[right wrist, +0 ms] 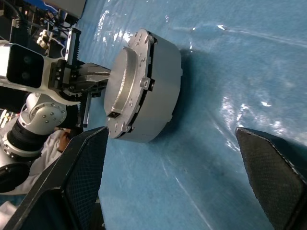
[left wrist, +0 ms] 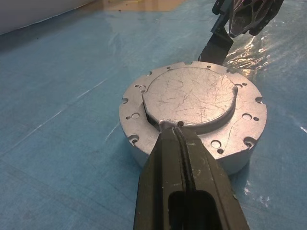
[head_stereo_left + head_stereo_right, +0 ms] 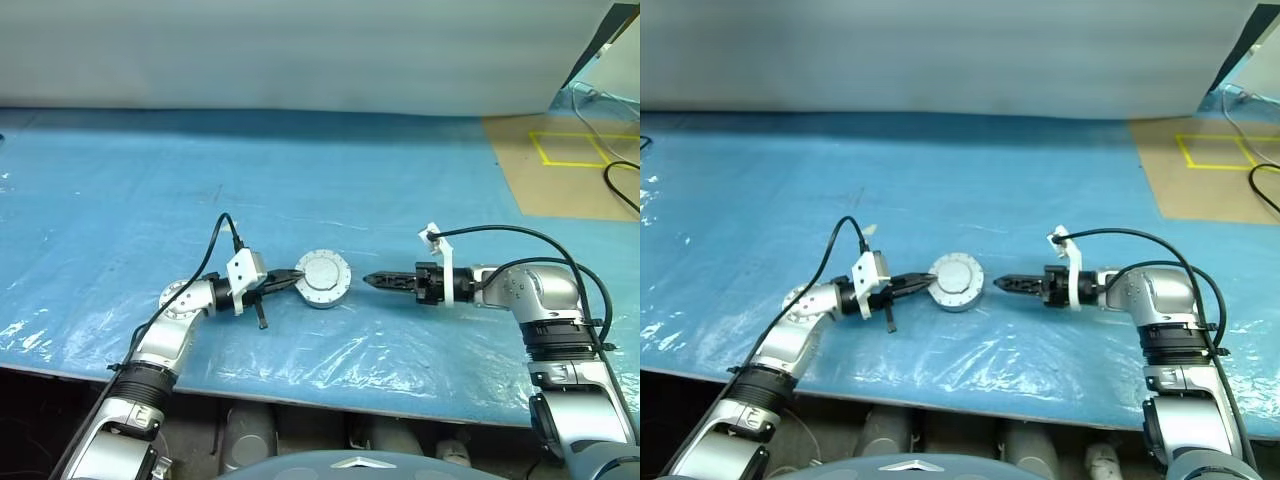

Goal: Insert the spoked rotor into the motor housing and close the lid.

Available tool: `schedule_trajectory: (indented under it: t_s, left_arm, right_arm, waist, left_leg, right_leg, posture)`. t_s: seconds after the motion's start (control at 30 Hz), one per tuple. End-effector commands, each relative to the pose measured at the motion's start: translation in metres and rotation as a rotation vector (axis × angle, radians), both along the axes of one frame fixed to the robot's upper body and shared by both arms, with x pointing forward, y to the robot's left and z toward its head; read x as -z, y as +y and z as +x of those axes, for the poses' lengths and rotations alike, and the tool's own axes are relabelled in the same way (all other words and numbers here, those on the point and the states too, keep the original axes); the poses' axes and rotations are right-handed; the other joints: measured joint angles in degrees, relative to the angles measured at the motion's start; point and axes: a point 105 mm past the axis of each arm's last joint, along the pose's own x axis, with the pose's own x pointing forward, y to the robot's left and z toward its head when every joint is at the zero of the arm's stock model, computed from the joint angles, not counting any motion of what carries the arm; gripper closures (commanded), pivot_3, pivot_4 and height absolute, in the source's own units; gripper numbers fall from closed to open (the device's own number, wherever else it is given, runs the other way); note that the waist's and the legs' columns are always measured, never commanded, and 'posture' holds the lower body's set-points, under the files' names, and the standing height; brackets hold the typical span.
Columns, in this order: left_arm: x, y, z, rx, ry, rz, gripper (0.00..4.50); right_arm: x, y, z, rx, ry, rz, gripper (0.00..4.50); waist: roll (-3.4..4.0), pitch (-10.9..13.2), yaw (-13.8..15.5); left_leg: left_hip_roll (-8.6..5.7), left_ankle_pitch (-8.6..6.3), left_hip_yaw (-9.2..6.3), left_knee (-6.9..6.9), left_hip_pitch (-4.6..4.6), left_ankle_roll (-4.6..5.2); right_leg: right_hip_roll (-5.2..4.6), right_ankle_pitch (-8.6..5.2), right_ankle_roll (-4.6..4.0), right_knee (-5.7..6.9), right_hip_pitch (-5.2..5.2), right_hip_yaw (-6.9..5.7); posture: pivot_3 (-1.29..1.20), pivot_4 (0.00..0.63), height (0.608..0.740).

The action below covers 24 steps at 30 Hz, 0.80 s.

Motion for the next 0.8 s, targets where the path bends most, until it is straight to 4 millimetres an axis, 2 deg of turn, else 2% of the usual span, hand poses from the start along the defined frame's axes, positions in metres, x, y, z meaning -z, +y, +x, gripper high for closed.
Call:
schedule_trajectory:
  t_s: [0.03, 0.27, 0.33, 0.5, 0.6, 0.7, 0.8]
  left_arm:
    - [0.008, -0.003, -0.004, 0.017, 0.030, 0.028, 4.50]
    - [0.008, -0.005, -0.005, 0.014, 0.030, 0.025, 4.50]
    - [0.008, -0.004, -0.005, 0.013, 0.030, 0.026, 4.50]
    - [0.009, -0.003, -0.006, 0.012, 0.031, 0.029, 4.50]
    - [0.008, -0.004, -0.005, 0.007, 0.028, 0.026, 4.50]
    - [0.008, -0.004, -0.004, 0.010, 0.027, 0.025, 4.50]
    - [0.008, -0.005, -0.003, 0.011, 0.028, 0.022, 4.50]
  right_arm:
    - [-0.002, 0.019, 0.003, -0.007, 0.010, 0.042, 0.03]
    - [0.003, 0.046, 0.002, -0.027, 0.020, 0.080, 0.03]
    - [-0.001, 0.052, 0.001, -0.037, 0.009, 0.103, 0.03]
    - [-0.004, 0.054, -0.002, -0.042, -0.023, 0.131, 0.03]
    - [-0.001, 0.053, -0.001, -0.014, -0.024, 0.140, 0.63]
    - [-0.012, 0.053, 0.002, -0.001, -0.039, 0.189, 1.55]
    - [-0.016, 0.055, -0.005, -0.037, -0.054, 0.198, 2.47]
  waist:
    - [0.00, 0.0, 0.0]
    - [0.01, 0.0, 0.1]
    - [0.01, 0.0, 0.0]
    - [0.01, 0.0, 0.0]
    - [0.01, 0.0, 0.0]
    - [0.01, 0.0, 0.0]
    - [0.01, 0.0, 0.0]
  left_leg:
    - [0.00, 0.00, 0.00, -0.01, 0.00, 0.00]
    - [-0.03, 0.01, 0.01, -0.03, -0.05, -0.02]
    - [-0.03, 0.01, 0.01, -0.03, -0.05, -0.02]
    - [0.02, 0.01, 0.01, -0.03, 0.00, -0.03]
    - [0.00, 0.01, 0.01, -0.05, -0.02, -0.04]
    - [0.00, 0.01, 0.01, -0.07, -0.09, -0.04]
    - [0.00, 0.01, 0.01, -0.07, -0.14, -0.04]
  right_leg:
    - [0.00, 0.00, 0.00, -0.01, 0.00, 0.00]
    - [-0.04, 0.00, 0.00, -0.02, -0.03, 0.00]
    - [-0.04, 0.00, 0.00, -0.02, -0.03, 0.00]
    - [-0.01, 0.00, 0.00, 0.02, -0.03, -0.01]
    - [-0.01, 0.00, 0.01, -0.03, -0.03, 0.00]
    - [-0.01, 0.00, 0.01, -0.02, -0.13, -0.01]
    - [-0.01, 0.00, 0.01, -0.01, -0.18, -0.01]
  posture:
    - [0.00, 0.150, 0.740]
    - [0.00, 0.150, 0.740]
    - [0.00, 0.150, 0.740]
    - [0.00, 0.150, 0.740]
    - [0.00, 0.150, 0.740]
    - [0.00, 0.150, 0.740]
    - [0.00, 0.150, 0.740]
